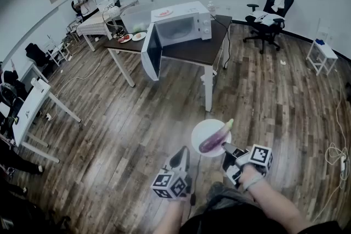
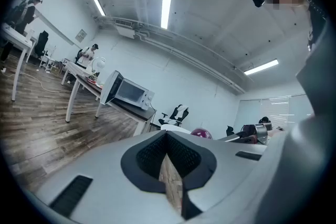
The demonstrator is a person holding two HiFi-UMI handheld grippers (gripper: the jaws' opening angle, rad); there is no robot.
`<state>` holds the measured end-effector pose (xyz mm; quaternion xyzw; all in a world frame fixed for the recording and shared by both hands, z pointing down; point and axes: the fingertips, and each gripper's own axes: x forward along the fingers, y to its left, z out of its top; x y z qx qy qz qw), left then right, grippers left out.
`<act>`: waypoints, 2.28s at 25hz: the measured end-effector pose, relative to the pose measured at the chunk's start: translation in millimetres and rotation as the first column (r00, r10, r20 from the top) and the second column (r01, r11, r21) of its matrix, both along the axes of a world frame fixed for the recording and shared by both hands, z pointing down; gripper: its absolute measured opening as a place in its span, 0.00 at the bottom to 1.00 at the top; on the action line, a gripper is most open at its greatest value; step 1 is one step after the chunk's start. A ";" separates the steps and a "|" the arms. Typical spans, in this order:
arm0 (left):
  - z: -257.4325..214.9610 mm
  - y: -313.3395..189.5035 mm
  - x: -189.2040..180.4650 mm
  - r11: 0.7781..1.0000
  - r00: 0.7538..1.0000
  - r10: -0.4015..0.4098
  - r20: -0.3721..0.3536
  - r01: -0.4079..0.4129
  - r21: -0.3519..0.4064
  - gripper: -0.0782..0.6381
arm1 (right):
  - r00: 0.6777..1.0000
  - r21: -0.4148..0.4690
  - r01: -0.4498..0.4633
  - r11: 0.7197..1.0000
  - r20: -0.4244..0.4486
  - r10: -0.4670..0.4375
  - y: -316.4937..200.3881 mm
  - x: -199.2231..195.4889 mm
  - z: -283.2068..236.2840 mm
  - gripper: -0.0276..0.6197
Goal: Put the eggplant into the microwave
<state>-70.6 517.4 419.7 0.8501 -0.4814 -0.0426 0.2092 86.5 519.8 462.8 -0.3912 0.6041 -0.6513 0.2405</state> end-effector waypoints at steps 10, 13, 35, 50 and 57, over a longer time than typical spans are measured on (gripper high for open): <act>3.7 -85.4 9.8 0.999 1.000 -0.031 -0.002 0.031 -0.017 0.11 | 0.999 0.005 0.031 0.999 -0.016 -0.031 -84.7 11.1 3.0 0.06; 4.3 -110.0 14.2 0.999 0.999 -0.044 -0.001 0.044 -0.021 0.11 | 0.999 0.002 0.043 0.999 -0.014 -0.043 -111.3 15.4 2.9 0.06; 14.7 -225.7 36.6 0.994 0.994 -0.109 0.010 0.110 -0.012 0.11 | 0.998 -0.014 0.059 0.998 -0.010 -0.059 -241.9 42.2 8.4 0.06; 12.1 -314.5 45.0 0.997 0.997 -0.073 0.018 0.073 0.010 0.11 | 0.998 -0.012 0.062 0.998 -0.020 -0.062 -328.3 43.1 8.6 0.06; 4.7 -375.0 52.5 0.999 0.999 -0.026 0.020 0.025 0.032 0.11 | 0.999 -0.001 0.049 0.999 -0.011 -0.049 -384.7 37.2 0.3 0.06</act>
